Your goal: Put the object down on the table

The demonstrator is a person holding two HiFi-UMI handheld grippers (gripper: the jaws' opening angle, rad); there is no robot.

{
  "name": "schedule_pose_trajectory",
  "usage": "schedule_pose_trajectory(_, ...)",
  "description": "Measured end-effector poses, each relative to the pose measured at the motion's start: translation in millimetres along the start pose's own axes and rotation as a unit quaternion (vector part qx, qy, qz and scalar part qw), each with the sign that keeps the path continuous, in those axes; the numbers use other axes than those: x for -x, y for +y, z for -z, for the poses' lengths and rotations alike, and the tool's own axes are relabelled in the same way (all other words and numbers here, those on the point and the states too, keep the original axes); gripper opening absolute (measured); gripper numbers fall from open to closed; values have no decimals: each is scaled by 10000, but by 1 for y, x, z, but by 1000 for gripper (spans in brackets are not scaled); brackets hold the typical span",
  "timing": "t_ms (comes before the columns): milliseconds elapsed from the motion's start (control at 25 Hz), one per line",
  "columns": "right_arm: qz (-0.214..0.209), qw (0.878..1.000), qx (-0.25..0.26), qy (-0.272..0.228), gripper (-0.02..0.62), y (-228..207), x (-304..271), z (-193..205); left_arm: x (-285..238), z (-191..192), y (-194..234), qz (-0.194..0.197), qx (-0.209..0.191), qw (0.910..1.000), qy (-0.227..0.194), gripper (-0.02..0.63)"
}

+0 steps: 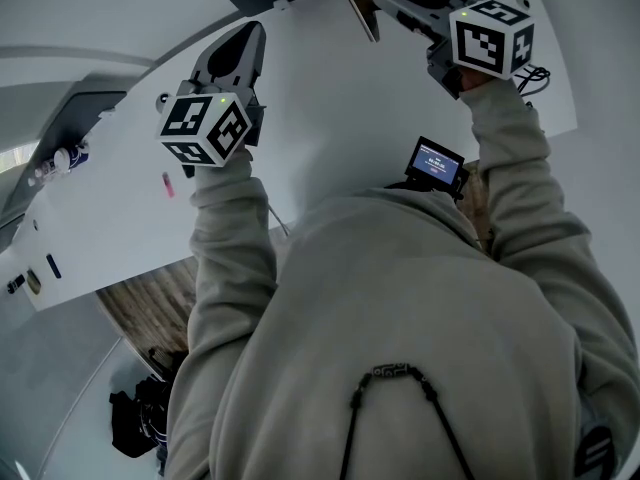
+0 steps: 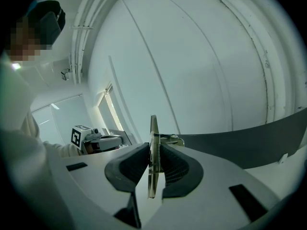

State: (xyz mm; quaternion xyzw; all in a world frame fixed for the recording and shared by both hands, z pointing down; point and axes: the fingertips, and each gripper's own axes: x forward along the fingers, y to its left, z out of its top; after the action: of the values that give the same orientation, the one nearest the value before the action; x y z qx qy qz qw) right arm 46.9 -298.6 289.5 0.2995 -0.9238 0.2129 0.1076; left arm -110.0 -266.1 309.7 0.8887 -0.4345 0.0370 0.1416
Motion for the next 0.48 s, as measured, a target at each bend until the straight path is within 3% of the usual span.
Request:
schedule_pose_trajectory(320,15,9998,-111,174,91,-8,-4,14,-6,16,1,-11,205,9997,102,3)
schedule_pose_trajectory(480,-10,9996,-182,225,89,-12,-16,41,-7,42,10,-70,281,9994,199,3)
